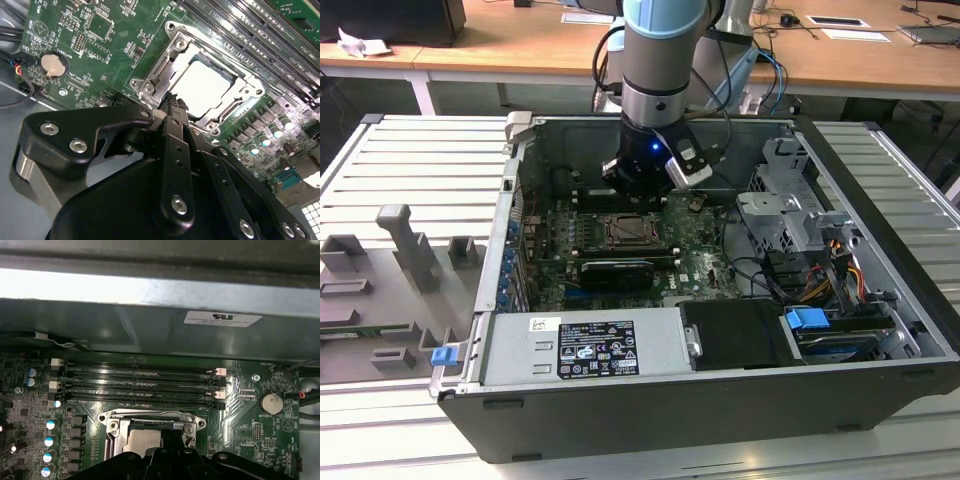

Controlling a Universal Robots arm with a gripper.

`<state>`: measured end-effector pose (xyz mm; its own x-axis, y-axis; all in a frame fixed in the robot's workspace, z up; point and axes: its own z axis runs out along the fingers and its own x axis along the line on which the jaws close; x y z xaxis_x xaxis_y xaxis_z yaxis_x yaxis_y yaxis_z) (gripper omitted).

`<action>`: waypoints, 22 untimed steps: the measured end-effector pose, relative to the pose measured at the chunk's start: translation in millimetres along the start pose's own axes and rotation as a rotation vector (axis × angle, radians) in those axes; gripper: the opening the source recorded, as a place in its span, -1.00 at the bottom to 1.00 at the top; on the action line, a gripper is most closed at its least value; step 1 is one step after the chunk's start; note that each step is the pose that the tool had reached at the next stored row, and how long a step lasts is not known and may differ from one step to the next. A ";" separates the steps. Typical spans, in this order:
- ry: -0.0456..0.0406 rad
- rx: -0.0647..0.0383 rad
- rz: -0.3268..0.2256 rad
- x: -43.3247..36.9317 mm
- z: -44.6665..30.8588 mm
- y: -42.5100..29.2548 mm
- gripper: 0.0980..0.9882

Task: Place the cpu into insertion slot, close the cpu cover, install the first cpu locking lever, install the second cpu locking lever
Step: 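Install the second cpu locking lever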

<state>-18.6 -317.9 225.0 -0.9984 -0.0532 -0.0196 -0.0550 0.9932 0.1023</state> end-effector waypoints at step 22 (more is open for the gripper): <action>0.0034 0.000 0.000 1.6 -10.5 -31.2 -0.98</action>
<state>-18.6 -350.0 232.2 -0.9985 -0.0532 -0.0162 -0.0545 0.9932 0.1025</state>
